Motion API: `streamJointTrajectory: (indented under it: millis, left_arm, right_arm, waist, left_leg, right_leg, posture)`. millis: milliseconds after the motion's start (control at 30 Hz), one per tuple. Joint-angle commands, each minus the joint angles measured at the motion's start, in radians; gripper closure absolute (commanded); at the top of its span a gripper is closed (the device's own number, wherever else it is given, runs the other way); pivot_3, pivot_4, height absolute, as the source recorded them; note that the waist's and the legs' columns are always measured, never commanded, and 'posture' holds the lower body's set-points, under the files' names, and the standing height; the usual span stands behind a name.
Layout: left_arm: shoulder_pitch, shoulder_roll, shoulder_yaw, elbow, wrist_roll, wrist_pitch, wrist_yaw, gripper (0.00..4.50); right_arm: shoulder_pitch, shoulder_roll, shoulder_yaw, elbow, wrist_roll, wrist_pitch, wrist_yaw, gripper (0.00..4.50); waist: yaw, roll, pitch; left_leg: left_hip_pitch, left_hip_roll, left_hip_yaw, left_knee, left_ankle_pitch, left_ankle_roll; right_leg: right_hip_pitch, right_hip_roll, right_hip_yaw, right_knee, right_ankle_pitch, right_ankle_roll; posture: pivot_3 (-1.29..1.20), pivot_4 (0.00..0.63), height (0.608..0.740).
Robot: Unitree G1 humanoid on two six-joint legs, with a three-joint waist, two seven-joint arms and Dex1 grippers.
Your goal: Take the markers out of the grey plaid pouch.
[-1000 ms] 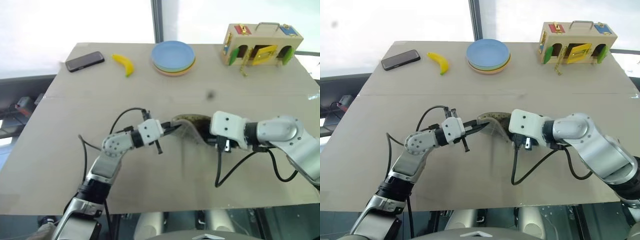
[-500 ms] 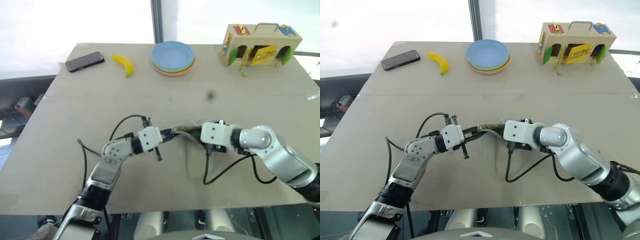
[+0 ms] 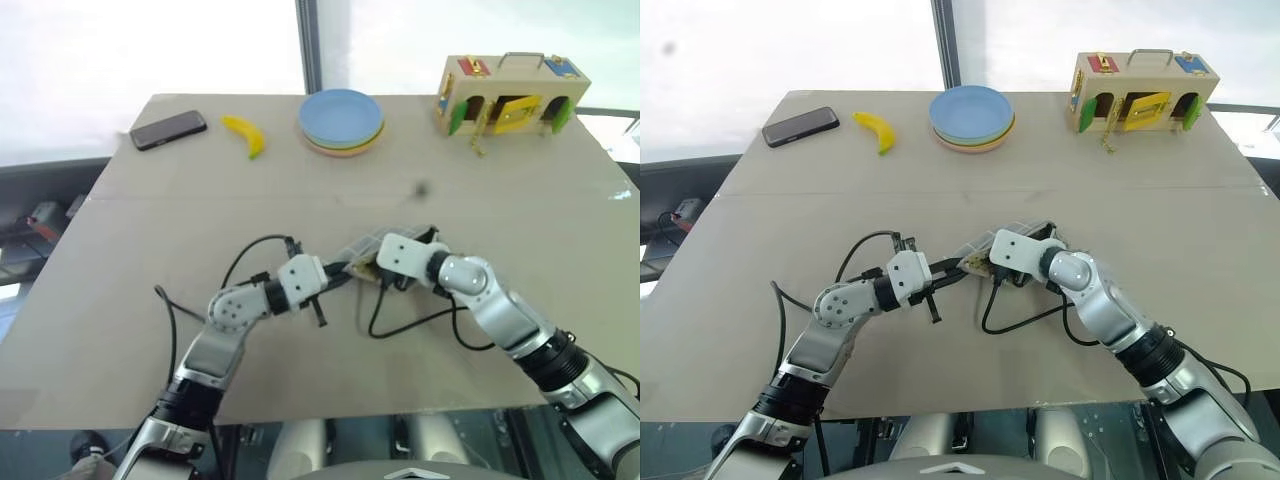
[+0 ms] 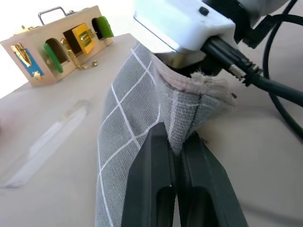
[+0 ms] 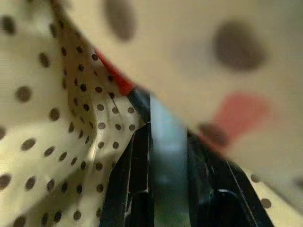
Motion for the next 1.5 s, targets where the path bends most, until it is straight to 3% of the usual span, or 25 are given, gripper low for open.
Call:
streamJointTrajectory:
  millis: [33,333,533,733,967,1267,1500]
  left_arm:
    - [-0.012,-0.003,0.031,0.105,0.054,-0.076,0.061,4.50]
    - [-0.039,-0.026,0.039,0.153,0.034,-0.078,0.078,4.50]
    - [-0.084,-0.037,0.042,0.067,0.004,0.036,0.086,4.50]
    - [-0.100,-0.039,0.048,-0.066,-0.059,0.172,0.069,4.50]
    - [-0.096,-0.010,0.052,-0.173,-0.060,0.302,0.085,4.50]
    - [-0.133,0.001,0.048,-0.207,-0.021,0.392,0.129,4.50]
    - [-0.126,0.009,0.057,-0.199,0.024,0.385,0.177,4.50]
  right_arm:
    - [0.054,-0.039,-0.127,-0.151,0.111,0.018,0.100,4.15]
    - [0.110,-0.109,-0.220,-0.297,0.197,0.026,0.207,4.15]
    - [0.104,-0.149,-0.208,-0.352,0.182,0.101,0.245,4.15]
    - [0.116,-0.149,-0.180,-0.325,0.134,0.057,0.239,4.15]
    - [0.119,0.002,-0.356,-0.410,0.328,0.096,0.191,4.15]
    - [0.065,0.124,-0.639,-0.581,0.684,0.379,0.083,4.15]
    - [0.030,-0.072,-0.834,-0.481,0.613,0.590,-0.087,4.15]
  waist:
    - [0.004,0.000,0.000]
    - [0.013,0.001,0.000]
    - [0.014,0.001,0.000]
    - [0.013,0.001,0.001]
    - [0.014,0.000,0.001]
    - [0.015,0.001,0.001]
    - [0.016,0.001,0.001]
  left_leg:
    - [0.000,0.000,0.000,-0.001,0.000,0.000]
    - [-0.009,0.000,0.000,-0.002,0.000,0.000]
    - [-0.011,0.000,-0.001,-0.001,0.000,0.000]
    - [-0.011,0.000,-0.001,-0.001,0.000,0.000]
    - [-0.012,0.000,-0.002,-0.001,0.000,0.000]
    - [-0.012,0.000,-0.002,0.000,0.000,0.000]
    - [-0.013,-0.001,-0.002,0.000,0.000,0.000]
  right_leg:
    - [0.000,0.000,0.000,0.000,0.001,-0.001]
    - [-0.008,0.001,0.000,-0.002,0.005,0.000]
    - [-0.008,0.001,-0.001,-0.002,0.005,0.000]
    - [-0.009,0.002,-0.001,-0.002,0.005,0.000]
    - [-0.009,0.003,-0.001,-0.002,0.005,0.000]
    - [-0.009,0.003,-0.001,-0.002,0.005,0.000]
    - [-0.009,0.002,0.000,-0.002,0.005,0.000]
  posture:
    - [0.00,0.150,0.740]
    - [0.00,0.150,0.740]
    - [0.00,0.150,0.740]
    - [0.00,0.150,0.740]
    - [0.00,0.150,0.740]
    - [0.00,0.150,0.740]
    - [0.00,0.150,0.740]
